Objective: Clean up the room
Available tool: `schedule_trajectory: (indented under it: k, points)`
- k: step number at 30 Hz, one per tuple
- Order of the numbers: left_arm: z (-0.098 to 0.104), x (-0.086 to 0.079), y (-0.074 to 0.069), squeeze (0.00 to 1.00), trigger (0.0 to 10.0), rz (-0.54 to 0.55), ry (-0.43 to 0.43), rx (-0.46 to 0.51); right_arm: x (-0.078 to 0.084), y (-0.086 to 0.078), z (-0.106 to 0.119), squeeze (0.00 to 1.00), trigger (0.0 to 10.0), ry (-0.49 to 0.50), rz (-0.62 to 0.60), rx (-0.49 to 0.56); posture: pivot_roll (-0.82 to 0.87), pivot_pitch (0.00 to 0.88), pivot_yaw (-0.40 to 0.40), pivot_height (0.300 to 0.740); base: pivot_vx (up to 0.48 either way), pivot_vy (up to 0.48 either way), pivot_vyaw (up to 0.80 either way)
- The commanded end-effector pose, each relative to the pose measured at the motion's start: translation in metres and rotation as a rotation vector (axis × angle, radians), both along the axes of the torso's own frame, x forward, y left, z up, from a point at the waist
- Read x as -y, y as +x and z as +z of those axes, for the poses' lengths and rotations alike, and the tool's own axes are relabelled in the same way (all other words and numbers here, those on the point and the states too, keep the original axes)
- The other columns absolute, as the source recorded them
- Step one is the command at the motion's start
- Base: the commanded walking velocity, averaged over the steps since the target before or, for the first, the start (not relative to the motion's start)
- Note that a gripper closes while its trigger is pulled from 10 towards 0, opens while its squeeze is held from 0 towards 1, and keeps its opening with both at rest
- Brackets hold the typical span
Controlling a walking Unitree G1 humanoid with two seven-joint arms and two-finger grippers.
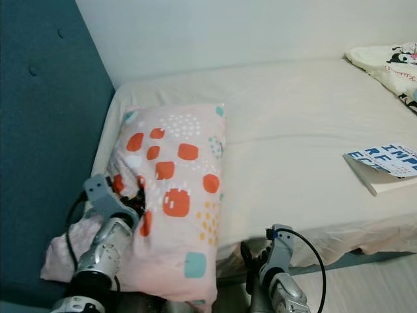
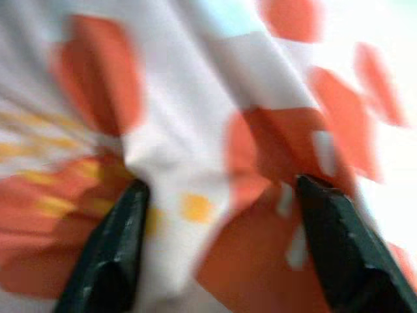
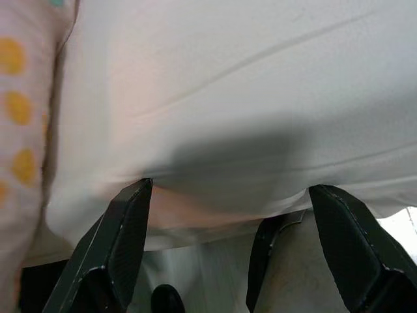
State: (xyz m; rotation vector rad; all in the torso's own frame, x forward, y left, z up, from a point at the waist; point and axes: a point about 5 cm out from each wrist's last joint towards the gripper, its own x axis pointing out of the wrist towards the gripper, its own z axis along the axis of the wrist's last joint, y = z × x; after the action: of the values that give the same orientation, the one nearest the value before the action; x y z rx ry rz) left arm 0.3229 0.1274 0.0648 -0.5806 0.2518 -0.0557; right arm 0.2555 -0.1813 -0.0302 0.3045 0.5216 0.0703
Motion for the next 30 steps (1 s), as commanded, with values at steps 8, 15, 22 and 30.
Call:
schedule_trajectory:
  k: [8,15,22,30]
  points:
    - [0.006,0.071,-0.017,1.00,10.0,-0.385,0.006,0.104,-0.001,0.012,0.008,0.00,10.0,0.014,-0.008,0.025,0.02,0.105,0.030,0.598,0.000,0.000,0.00]
    - [0.026,0.092,-0.014,1.00,10.0,-0.533,-0.042,0.188,0.001,0.018,0.014,0.00,10.0,0.023,-0.025,0.043,0.02,0.087,0.034,0.598,0.000,0.000,0.00]
    - [0.052,0.099,-0.001,0.00,10.0,-0.639,-0.052,0.300,0.008,0.031,0.027,0.00,10.0,0.015,-0.049,0.095,0.01,0.074,0.027,0.598,0.000,0.000,0.00]
    - [0.048,0.078,0.017,0.00,10.0,-0.520,-0.001,0.266,0.020,0.045,0.042,0.00,10.0,-0.074,-0.011,0.123,0.00,0.063,0.014,0.598,0.000,0.000,0.00]
